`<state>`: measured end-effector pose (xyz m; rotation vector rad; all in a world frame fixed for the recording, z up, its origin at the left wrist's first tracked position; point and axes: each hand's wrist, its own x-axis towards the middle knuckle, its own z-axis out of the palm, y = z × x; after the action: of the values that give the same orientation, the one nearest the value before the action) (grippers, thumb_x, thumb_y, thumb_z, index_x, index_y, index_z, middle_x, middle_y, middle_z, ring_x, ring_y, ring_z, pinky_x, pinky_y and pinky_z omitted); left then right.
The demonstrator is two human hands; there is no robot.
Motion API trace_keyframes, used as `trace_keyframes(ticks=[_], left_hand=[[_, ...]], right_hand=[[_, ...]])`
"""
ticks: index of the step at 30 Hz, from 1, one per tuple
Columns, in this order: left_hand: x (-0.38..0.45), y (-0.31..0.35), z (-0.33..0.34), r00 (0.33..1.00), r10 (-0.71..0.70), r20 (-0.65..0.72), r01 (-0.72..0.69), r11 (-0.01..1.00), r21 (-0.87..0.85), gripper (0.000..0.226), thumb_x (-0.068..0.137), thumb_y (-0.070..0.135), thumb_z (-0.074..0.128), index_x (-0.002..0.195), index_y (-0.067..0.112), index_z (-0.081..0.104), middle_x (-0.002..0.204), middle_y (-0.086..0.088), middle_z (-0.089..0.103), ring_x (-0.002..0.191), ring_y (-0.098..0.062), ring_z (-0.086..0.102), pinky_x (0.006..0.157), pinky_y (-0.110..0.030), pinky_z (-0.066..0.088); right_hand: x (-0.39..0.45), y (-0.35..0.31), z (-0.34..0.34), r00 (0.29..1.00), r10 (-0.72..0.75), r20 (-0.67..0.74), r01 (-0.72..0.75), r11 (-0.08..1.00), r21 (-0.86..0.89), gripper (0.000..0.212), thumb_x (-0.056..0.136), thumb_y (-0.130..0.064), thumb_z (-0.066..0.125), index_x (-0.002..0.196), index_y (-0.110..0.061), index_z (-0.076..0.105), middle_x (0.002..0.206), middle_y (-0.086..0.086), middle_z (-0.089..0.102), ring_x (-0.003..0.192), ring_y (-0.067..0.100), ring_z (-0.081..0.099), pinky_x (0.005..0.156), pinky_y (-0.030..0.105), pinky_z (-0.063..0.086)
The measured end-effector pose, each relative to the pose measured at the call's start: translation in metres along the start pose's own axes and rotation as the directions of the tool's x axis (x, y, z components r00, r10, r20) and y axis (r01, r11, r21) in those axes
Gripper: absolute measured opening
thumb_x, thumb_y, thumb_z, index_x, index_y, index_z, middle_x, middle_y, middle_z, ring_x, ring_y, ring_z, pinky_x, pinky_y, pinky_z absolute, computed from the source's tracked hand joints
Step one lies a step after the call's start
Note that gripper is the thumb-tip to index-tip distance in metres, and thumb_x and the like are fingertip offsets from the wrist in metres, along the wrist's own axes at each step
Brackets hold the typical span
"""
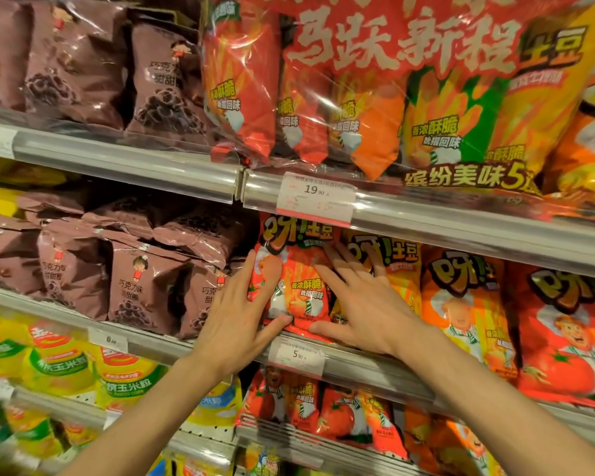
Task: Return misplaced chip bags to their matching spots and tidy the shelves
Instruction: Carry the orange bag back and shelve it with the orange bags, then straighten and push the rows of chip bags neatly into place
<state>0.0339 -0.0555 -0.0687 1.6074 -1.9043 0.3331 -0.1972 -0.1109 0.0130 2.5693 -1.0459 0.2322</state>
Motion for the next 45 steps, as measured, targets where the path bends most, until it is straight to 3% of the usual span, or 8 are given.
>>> trace_keyframes(ticks=[14, 19, 24, 34, 37, 40, 43, 45], left_hand=[[-0.008, 0.013, -0.008, 0.998, -0.055, -0.001, 0.055, 0.996, -0.075, 0.076, 0.096, 0.071, 0.028, 0.156, 0.044, -0.010, 0.166, 0.002, -0.022, 0.155, -0.020, -0.004, 0.123, -0.046, 0.017], [-0.009, 0.025, -0.014, 0.989, -0.121, -0.090, 0.107, 0.983, -0.151, 0.070, 0.098, 0.066, 0.027, 0.157, 0.045, -0.005, 0.167, 0.003, -0.016, 0.155, -0.018, -0.002, 0.122, -0.048, 0.019], [-0.011, 0.050, -0.021, 0.962, -0.228, -0.153, 0.176, 0.939, -0.297, 0.065, 0.099, 0.058, 0.033, 0.157, 0.044, 0.009, 0.168, 0.008, -0.003, 0.154, -0.014, 0.003, 0.120, -0.040, 0.014], [-0.009, 0.140, -0.012, 0.923, -0.335, -0.191, 0.179, 0.811, -0.557, 0.067, 0.095, 0.050, 0.048, 0.156, 0.038, 0.023, 0.165, 0.012, 0.012, 0.151, -0.001, 0.007, 0.119, -0.030, 0.013], [-0.002, 0.178, -0.007, 0.923, -0.334, -0.192, 0.153, 0.775, -0.613, 0.066, 0.094, 0.046, 0.051, 0.154, 0.036, 0.028, 0.161, 0.012, 0.020, 0.145, 0.009, 0.015, 0.112, -0.008, 0.013], [0.007, 0.218, 0.003, 0.939, -0.309, -0.152, 0.139, 0.744, -0.654, 0.066, 0.093, 0.047, 0.050, 0.154, 0.039, 0.026, 0.157, 0.021, 0.020, 0.145, 0.009, 0.017, 0.114, -0.020, 0.018], [0.019, 0.256, 0.015, 0.953, -0.273, -0.131, 0.120, 0.737, -0.665, 0.067, 0.093, 0.050, 0.049, 0.154, 0.041, 0.024, 0.160, 0.019, 0.018, 0.143, 0.016, 0.009, 0.112, -0.011, 0.011], [0.028, 0.280, 0.024, 0.967, -0.233, -0.098, 0.108, 0.731, -0.674, 0.067, 0.094, 0.054, 0.047, 0.154, 0.044, 0.021, 0.159, 0.019, 0.018, 0.144, 0.008, 0.019, 0.112, -0.017, 0.019]], right_hand=[[-0.015, -0.009, 0.012, 0.997, 0.054, -0.061, -0.054, 0.999, 0.002, 0.097, 0.087, -0.087, 0.021, 0.161, -0.028, 0.001, 0.169, 0.005, 0.001, 0.155, 0.023, -0.010, 0.122, 0.056, -0.009], [-0.025, -0.014, 0.013, 0.966, 0.196, -0.166, -0.177, 0.976, 0.126, 0.083, 0.096, -0.076, 0.020, 0.161, -0.027, 0.009, 0.167, 0.007, 0.016, 0.155, 0.025, 0.008, 0.123, 0.051, -0.005], [-0.037, -0.017, 0.015, 0.890, 0.360, -0.279, -0.303, 0.926, 0.226, 0.073, 0.101, -0.067, 0.023, 0.158, -0.022, 0.021, 0.158, 0.008, 0.035, 0.150, 0.027, 0.022, 0.124, 0.051, 0.006], [-0.097, 0.012, 0.000, 0.732, 0.621, -0.280, -0.430, 0.740, 0.517, 0.072, 0.099, -0.064, 0.026, 0.159, -0.028, 0.010, 0.168, 0.001, 0.010, 0.155, 0.013, -0.003, 0.125, 0.045, -0.004], [-0.126, 0.039, -0.010, 0.657, 0.687, -0.311, -0.474, 0.697, 0.538, 0.074, 0.098, -0.063, 0.030, 0.158, -0.022, 0.019, 0.166, 0.007, 0.019, 0.154, 0.017, 0.006, 0.125, 0.041, -0.002], [-0.158, 0.073, -0.020, 0.582, 0.754, -0.304, -0.527, 0.635, 0.565, 0.074, 0.100, -0.061, 0.038, 0.157, -0.017, 0.022, 0.165, 0.010, 0.022, 0.153, 0.020, 0.011, 0.125, 0.045, 0.006], [-0.185, 0.109, -0.025, 0.508, 0.807, -0.301, -0.579, 0.579, 0.574, 0.077, 0.099, -0.059, 0.042, 0.154, -0.008, 0.028, 0.157, 0.018, 0.033, 0.147, 0.031, 0.026, 0.120, 0.051, 0.022], [-0.201, 0.132, -0.027, 0.466, 0.838, -0.285, -0.618, 0.538, 0.573, 0.077, 0.097, -0.056, 0.048, 0.150, -0.003, 0.032, 0.148, 0.021, 0.042, 0.140, 0.037, 0.036, 0.115, 0.052, 0.030]])
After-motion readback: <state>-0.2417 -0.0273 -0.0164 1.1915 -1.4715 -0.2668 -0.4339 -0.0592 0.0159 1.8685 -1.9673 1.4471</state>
